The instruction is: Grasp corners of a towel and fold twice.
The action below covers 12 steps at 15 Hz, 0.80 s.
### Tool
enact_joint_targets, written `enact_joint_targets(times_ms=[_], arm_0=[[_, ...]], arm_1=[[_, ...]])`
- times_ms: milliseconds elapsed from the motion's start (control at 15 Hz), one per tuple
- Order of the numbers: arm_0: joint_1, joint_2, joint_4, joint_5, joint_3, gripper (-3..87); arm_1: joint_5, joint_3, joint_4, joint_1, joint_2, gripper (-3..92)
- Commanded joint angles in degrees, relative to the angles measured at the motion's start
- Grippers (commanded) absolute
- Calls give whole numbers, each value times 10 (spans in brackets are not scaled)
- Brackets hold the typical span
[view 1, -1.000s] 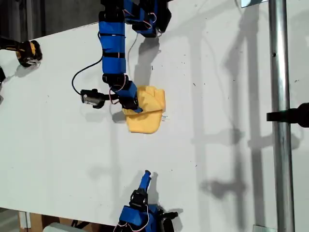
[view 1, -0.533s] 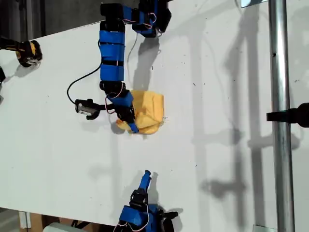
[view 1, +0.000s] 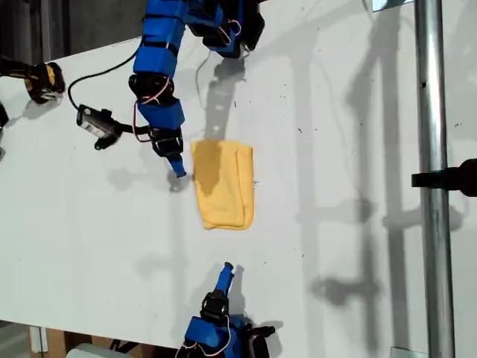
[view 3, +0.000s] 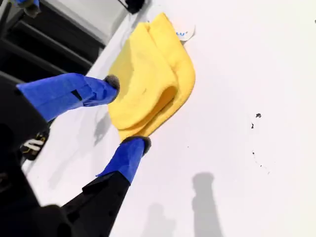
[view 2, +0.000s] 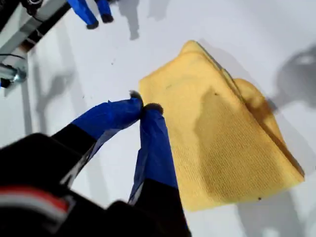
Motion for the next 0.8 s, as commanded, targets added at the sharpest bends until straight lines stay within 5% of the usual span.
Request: enact_joint_targets(times_ms=[0,467,733], arm_0=[[-2,3,-17,1,-1,175],[-2,3,-55,-30,59,155],[3,3,-17,-135,97,149]], arm_1=[[27,116,81,18,178,32],[254,613,277,-64,751,19],[355,686,320,-72,791,130]])
